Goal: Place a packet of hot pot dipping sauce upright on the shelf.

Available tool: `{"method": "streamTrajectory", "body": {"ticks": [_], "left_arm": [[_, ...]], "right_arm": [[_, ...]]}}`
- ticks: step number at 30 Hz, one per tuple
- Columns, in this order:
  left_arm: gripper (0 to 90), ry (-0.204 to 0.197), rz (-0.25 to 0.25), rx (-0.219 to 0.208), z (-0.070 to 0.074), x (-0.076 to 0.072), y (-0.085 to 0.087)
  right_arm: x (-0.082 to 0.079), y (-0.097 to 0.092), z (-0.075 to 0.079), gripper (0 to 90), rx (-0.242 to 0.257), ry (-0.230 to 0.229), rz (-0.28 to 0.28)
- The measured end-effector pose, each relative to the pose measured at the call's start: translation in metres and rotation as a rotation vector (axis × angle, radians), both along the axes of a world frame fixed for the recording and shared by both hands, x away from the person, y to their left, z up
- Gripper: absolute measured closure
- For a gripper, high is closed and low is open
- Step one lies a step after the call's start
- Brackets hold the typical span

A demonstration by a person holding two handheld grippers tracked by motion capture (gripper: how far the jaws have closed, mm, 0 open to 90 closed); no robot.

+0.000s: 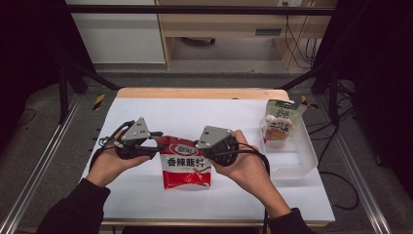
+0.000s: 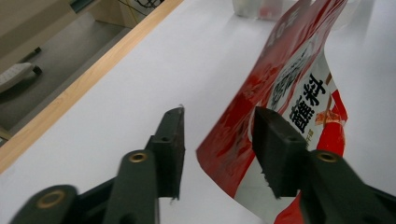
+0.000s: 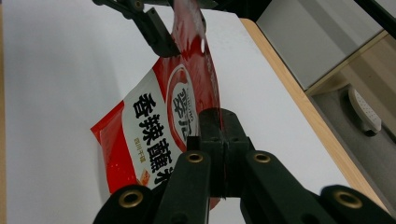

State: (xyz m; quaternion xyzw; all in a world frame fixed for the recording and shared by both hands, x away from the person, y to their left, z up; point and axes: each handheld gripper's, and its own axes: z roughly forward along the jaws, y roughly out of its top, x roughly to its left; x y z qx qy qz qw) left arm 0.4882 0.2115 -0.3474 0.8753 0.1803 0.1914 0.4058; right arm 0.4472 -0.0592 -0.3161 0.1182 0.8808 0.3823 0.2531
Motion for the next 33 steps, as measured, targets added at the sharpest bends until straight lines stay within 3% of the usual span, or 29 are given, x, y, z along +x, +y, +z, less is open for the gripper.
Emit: {"method": "streamTrajectory", "body": {"ticks": [5,7,9,11,13,17,22,28,33], "left_arm": [[68.0,0.056,-0.033,-0.013,-0.002,0.004,-0.003],[78.7,0.08,-0.051,-0.013,0.0,0.003,-0.004],[88.0,0.087,-0.073,-0.018,0.002,0.001,-0.006],[89.4,0.075,-0.084,0.003,0.004,-0.002,-0.009],[89.6,0.057,-0.098,0.022,0.007,-0.005,-0.012],[89.8,0.033,-0.114,0.041,0.012,-0.011,-0.016],[89.9,0.023,-0.129,0.047,0.014,-0.014,-0.018],[89.8,0.012,-0.146,0.037,0.017,-0.018,-0.019],[89.8,0.002,-0.158,0.032,0.019,-0.021,-0.019]], "right_arm": [[0.002,-0.003,0.004,90.0,-0.004,0.034,0.007],[0.004,-0.005,0.005,90.0,-0.021,0.041,0.0],[0.005,-0.009,0.006,90.0,-0.024,0.053,0.0],[0.005,-0.012,0.007,87.4,-0.041,0.069,0.003],[0.005,-0.014,0.007,80.9,-0.064,0.079,0.012],[0.007,-0.014,0.011,55.0,-0.126,0.099,0.002],[0.013,-0.009,0.016,42.1,-0.192,0.132,-0.013],[0.022,-0.001,0.013,46.8,-0.246,0.208,0.004],[0.021,0.002,0.007,68.0,-0.281,0.239,0.027]]}}
